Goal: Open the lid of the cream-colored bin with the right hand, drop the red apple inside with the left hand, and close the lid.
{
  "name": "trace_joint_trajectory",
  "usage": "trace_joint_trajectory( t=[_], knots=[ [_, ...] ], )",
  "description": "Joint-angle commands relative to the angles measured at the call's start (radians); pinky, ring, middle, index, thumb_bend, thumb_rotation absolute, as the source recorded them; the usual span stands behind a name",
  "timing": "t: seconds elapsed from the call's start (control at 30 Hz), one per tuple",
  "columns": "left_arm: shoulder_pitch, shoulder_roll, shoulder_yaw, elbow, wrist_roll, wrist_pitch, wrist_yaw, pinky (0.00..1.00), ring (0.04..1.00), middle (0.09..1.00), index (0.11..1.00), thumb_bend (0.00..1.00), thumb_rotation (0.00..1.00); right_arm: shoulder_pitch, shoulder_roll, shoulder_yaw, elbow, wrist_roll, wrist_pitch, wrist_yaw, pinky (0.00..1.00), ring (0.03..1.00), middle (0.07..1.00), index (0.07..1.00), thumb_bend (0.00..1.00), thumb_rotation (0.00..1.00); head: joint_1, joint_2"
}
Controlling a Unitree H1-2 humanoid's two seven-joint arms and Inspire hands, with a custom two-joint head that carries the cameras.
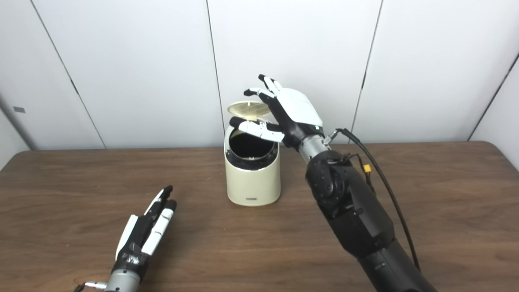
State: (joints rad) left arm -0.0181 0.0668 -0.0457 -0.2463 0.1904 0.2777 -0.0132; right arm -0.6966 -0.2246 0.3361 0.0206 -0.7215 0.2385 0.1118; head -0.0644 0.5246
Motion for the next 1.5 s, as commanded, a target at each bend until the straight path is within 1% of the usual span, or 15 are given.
trace_joint_trajectory(
  t=[0.0, 0.17, 0.2, 0.3, 0.37, 0.57, 0.67, 0.7, 0.73, 0.83, 0.97, 1.1, 1.2, 1.37, 1.47],
  knots=[
    [-0.029, -0.001, 0.006, -0.003, -0.003, -0.046, 0.012, 1.0, 1.0, 1.0, 0.984, 0.6, 0.89, -0.022, -0.019, -0.002, -0.053, -0.04, 0.016, 0.015, 1.0, 1.0, 1.0, 0.796, 0.59, 0.98, 0.0, 0.0],
    [-0.027, -0.007, 0.007, -0.001, 0.01, -0.056, 0.025, 1.0, 1.0, 1.0, 0.975, 0.59, 0.88, 0.007, -0.028, -0.012, -0.082, -0.06, 0.02, 0.039, 1.0, 1.0, 0.996, 0.786, 0.6, 0.99, 0.003, -0.006],
    [-0.026, -0.012, 0.01, 0.0, 0.005, -0.068, 0.031, 1.0, 1.0, 1.0, 0.972, 0.59, 0.88, 0.014, -0.032, -0.013, -0.092, -0.062, 0.02, 0.046, 1.0, 1.0, 0.994, 0.787, 0.6, 1.0, 0.003, -0.006],
    [-0.025, -0.021, 0.017, 0.009, 0.002, -0.099, 0.045, 1.0, 1.0, 1.0, 0.953, 0.55, 0.85, 0.03, -0.04, -0.017, -0.114, -0.065, 0.022, 0.062, 0.98, 1.0, 0.991, 0.793, 0.61, 1.0, 0.0, -0.008],
    [-0.025, -0.024, 0.019, 0.015, 0.004, -0.114, 0.051, 0.99, 1.0, 1.0, 0.949, 0.55, 0.86, 0.041, -0.043, -0.018, -0.127, -0.07, 0.024, 0.069, 0.98, 1.0, 0.985, 0.79, 0.61, 0.98, 0.0, -0.01],
    [-0.023, -0.027, 0.02, 0.012, 0.01, -0.119, 0.061, 1.0, 1.0, 0.997, 0.938, 0.56, 0.85, 0.075, -0.057, -0.015, -0.166, -0.099, 0.019, 0.093, 0.98, 1.0, 0.979, 0.789, 0.59, 0.97, 0.001, -0.01],
    [-0.022, -0.026, 0.018, 0.011, 0.011, -0.127, 0.063, 1.0, 1.0, 0.994, 0.938, 0.54, 0.86, 0.092, -0.061, -0.012, -0.186, -0.114, 0.013, 0.106, 0.98, 1.0, 0.978, 0.79, 0.59, 0.97, 0.002, -0.002],
    [-0.023, -0.027, 0.02, 0.011, 0.009, -0.125, 0.062, 1.0, 1.0, 0.993, 0.937, 0.54, 0.86, 0.1, -0.062, -0.01, -0.192, -0.118, 0.013, 0.112, 0.99, 1.0, 0.978, 0.79, 0.59, 0.96, 0.002, -0.002],
    [-0.024, -0.027, 0.021, 0.01, 0.006, -0.125, 0.062, 1.0, 1.0, 0.993, 0.937, 0.55, 0.86, 0.107, -0.063, -0.008, -0.196, -0.121, 0.011, 0.116, 0.99, 1.0, 0.978, 0.794, 0.59, 0.97, -0.002, 0.013],
    [-0.029, -0.025, 0.023, 0.012, 0.007, -0.121, 0.061, 0.99, 1.0, 0.993, 0.937, 0.55, 0.85, 0.122, -0.061, 0.0, -0.195, -0.132, -0.001, 0.119, 0.99, 1.0, 0.973, 0.799, 0.59, 0.97, -0.003, 0.015],
    [-0.033, -0.03, 0.025, 0.008, 0.005, -0.108, 0.06, 1.0, 1.0, 0.993, 0.933, 0.56, 0.83, 0.139, -0.063, 0.019, -0.198, -0.152, -0.021, 0.121, 1.0, 1.0, 0.966, 0.803, 0.59, 0.96, 0.004, 0.025],
    [-0.034, -0.031, 0.021, -0.02, 0.012, -0.074, 0.054, 1.0, 1.0, 0.997, 0.933, 0.56, 0.85, 0.146, -0.088, 0.053, -0.199, -0.22, -0.062, 0.116, 1.0, 1.0, 0.954, 0.797, 0.57, 0.95, 0.003, 0.033],
    [-0.037, -0.036, 0.024, -0.032, -0.002, -0.067, 0.051, 1.0, 1.0, 1.0, 0.928, 0.57, 0.84, 0.144, -0.1, 0.071, -0.204, -0.272, -0.077, 0.129, 1.0, 1.0, 0.958, 0.794, 0.58, 0.96, 0.004, 0.04],
    [-0.041, -0.039, 0.023, -0.044, -0.006, -0.05, 0.045, 1.0, 1.0, 0.997, 0.929, 0.56, 0.82, 0.143, -0.098, 0.078, -0.203, -0.307, -0.095, 0.142, 1.0, 1.0, 0.969, 0.796, 0.59, 0.96, 0.006, 0.048],
    [-0.04, -0.038, 0.019, -0.05, 0.004, -0.045, 0.048, 1.0, 1.0, 0.995, 0.93, 0.58, 0.83, 0.144, -0.092, 0.082, -0.202, -0.321, -0.107, 0.144, 1.0, 1.0, 0.966, 0.795, 0.6, 0.95, 0.01, 0.053]
  ],
)
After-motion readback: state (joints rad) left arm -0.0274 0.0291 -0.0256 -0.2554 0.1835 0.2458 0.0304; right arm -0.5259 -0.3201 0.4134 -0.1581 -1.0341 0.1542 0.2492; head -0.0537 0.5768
